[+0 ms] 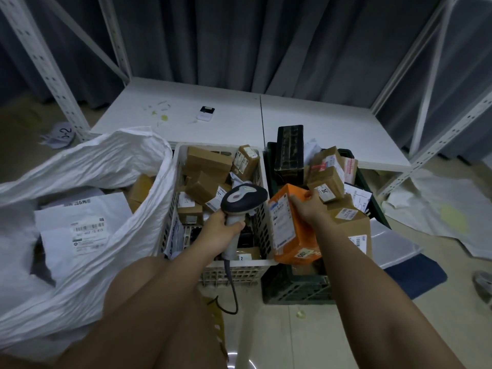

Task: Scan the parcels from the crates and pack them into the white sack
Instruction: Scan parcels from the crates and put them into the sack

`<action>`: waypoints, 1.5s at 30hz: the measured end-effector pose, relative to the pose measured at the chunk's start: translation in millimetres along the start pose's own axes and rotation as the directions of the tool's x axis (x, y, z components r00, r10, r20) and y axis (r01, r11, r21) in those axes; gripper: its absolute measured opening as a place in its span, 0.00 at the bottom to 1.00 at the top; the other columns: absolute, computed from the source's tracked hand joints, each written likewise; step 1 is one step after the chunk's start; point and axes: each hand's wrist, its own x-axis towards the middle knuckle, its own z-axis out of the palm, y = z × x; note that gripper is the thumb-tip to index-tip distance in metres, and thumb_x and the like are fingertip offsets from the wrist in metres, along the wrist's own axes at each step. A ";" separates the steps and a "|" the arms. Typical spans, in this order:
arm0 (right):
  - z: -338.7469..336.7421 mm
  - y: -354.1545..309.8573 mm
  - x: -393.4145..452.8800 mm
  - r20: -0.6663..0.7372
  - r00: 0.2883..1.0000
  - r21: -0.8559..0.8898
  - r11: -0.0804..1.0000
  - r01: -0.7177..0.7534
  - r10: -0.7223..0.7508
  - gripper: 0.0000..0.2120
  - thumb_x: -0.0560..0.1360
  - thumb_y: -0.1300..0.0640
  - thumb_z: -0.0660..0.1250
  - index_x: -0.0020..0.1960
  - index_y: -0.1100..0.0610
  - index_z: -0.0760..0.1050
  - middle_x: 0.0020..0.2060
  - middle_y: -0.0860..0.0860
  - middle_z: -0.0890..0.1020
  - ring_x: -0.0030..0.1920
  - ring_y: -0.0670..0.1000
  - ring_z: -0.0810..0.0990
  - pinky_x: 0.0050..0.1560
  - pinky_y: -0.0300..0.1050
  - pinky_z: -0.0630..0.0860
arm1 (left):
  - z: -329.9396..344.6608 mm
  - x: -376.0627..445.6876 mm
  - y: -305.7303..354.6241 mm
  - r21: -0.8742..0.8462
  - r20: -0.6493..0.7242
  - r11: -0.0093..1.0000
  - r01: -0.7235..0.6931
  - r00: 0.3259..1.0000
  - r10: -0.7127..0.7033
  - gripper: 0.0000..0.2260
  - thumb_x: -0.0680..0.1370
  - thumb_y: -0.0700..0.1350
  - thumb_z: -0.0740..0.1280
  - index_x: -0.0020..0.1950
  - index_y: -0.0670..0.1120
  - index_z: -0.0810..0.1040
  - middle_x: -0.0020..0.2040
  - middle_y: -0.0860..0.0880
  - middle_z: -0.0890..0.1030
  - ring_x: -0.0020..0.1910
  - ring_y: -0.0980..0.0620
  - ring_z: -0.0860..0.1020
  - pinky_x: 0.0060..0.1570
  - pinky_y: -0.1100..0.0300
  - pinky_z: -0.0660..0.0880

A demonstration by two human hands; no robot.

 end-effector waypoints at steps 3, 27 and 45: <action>-2.0 -7.6 4.1 0.018 1.000 0.010 1.000 -0.020 0.020 0.42 0.70 0.35 0.67 0.75 0.51 0.54 0.70 0.60 0.69 0.67 0.66 0.70 0.66 0.67 0.67 | 1.1 0.0 2.5 -0.019 0.008 1.000 0.002 1.000 -0.002 0.11 0.78 0.40 0.66 0.59 0.49 0.71 0.57 0.47 0.78 0.57 0.47 0.76 0.62 0.48 0.73; -42.0 -21.2 -27.8 -0.044 0.935 0.559 0.767 0.315 -0.352 0.29 0.77 0.57 0.67 0.74 0.49 0.58 0.65 0.55 0.73 0.53 0.51 0.79 0.37 0.41 0.78 | -21.7 5.1 15.7 -0.169 -0.185 0.985 -0.033 0.983 0.001 0.19 0.76 0.42 0.67 0.67 0.44 0.71 0.56 0.44 0.81 0.54 0.47 0.80 0.59 0.45 0.76; -11.5 -14.2 -16.4 -0.025 0.931 0.477 0.814 0.332 -0.365 0.35 0.72 0.53 0.72 0.73 0.43 0.58 0.69 0.57 0.67 0.62 0.58 0.74 0.57 0.58 0.78 | -16.0 -16.3 29.1 -0.045 0.018 0.984 -0.175 0.984 0.176 0.27 0.78 0.44 0.66 0.75 0.50 0.59 0.63 0.57 0.72 0.62 0.59 0.70 0.49 0.72 0.68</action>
